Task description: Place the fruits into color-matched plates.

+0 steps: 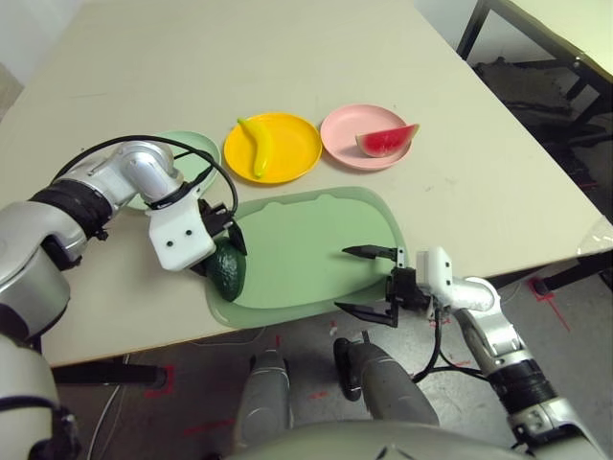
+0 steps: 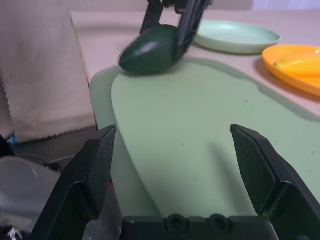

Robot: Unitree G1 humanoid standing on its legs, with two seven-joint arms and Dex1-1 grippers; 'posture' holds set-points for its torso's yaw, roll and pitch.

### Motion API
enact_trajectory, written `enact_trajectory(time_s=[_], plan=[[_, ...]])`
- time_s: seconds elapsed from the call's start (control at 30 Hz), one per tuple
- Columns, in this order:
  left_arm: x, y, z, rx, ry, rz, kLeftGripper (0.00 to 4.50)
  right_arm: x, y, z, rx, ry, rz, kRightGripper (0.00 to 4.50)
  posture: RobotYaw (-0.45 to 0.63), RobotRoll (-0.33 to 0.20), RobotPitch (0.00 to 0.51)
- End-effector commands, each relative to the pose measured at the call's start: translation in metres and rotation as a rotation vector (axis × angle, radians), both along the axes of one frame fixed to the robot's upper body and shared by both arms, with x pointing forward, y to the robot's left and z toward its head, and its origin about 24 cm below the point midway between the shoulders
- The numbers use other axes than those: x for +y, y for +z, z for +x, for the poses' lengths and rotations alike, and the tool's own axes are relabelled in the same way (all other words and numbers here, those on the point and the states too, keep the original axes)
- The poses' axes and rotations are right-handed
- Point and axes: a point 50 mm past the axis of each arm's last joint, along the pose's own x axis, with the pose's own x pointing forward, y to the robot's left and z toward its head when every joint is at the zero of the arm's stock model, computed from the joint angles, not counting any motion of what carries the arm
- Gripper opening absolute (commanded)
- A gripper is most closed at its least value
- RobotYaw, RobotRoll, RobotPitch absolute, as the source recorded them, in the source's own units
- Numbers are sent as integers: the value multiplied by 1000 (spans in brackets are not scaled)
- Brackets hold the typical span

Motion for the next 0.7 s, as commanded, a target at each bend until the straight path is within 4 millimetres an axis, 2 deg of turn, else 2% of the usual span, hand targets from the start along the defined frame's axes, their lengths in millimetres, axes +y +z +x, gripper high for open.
enact_trajectory(time_s=[0.03, 0.37, 0.47, 0.6, 0.7], plan=[[11, 20, 6, -53, 101, -49, 3071, 1, 2, 0, 35, -25, 23, 4500, -159, 0, 156], [59, 44, 11, -179, 375, -63, 3071, 7, 12, -1, 108, -128, 72, 4500, -111, 0, 147], [80, 49, 19, -294, 585, -57, 3071, 4, 16, -1, 83, -226, 19, 4500, -101, 0, 141], [111, 45, 24, -446, 872, -37, 3071, 2, 22, -8, 78, -314, 0, 4500, -100, 0, 141], [125, 39, 25, -515, 989, -26, 3071, -1, 25, -11, 79, -372, 10, 4500, -100, 0, 141]])
